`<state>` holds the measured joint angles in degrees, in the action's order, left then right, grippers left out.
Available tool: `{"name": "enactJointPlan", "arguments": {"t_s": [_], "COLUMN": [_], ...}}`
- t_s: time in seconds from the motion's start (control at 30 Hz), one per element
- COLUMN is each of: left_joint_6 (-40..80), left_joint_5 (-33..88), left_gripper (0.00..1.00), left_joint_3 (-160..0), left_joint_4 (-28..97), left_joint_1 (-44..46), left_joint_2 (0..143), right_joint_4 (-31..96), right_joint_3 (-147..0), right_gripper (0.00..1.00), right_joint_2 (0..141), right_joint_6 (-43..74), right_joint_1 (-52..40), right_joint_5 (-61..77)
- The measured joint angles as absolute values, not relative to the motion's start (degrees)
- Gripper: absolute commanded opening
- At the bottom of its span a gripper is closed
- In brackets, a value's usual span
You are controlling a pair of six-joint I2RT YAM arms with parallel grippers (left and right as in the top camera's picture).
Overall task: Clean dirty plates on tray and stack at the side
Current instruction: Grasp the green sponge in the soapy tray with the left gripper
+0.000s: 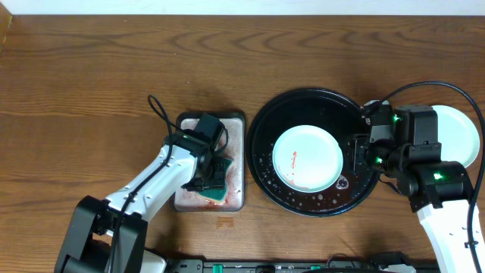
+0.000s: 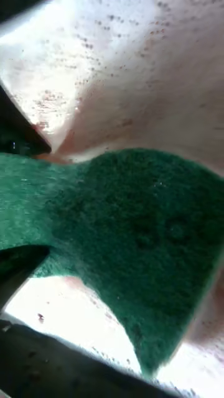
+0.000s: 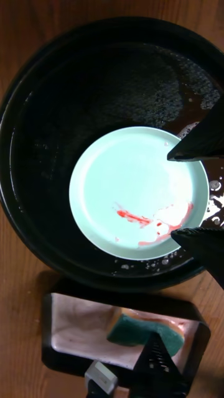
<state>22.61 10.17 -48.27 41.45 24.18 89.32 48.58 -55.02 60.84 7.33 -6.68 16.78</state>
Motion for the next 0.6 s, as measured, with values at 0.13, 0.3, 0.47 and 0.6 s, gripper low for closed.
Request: {"name": "enactJointPlan", "arguments": {"t_s": [0.13, 0.3, 0.47, 0.6], "left_joint_6": [22.39, 22.48, 22.44, 22.44], "left_joint_5": [10.39, 9.80, 9.06, 8.38], "left_gripper": [0.25, 0.07, 0.08, 0.07], "left_joint_3": [-46.11, -44.58, -44.86, -47.35], "left_joint_4": [36.51, 33.76, 34.52, 39.33], "left_joint_1": [25.50, 26.13, 26.37, 26.02], "left_joint_2": [89.32, 88.95, 88.92, 88.73], "right_joint_4": [48.60, 48.73, 49.15, 49.19], "right_joint_3": [-55.02, -55.02, -55.02, -55.02], "right_gripper": [0.32, 0.32, 0.32, 0.28], "right_joint_2": [60.95, 61.98, 63.94, 66.04], "right_joint_6": [7.33, 7.33, 7.33, 7.14], "right_joint_1": [-6.68, -6.68, -6.68, -6.68], "right_joint_5": [16.75, 16.75, 16.75, 16.29]}}
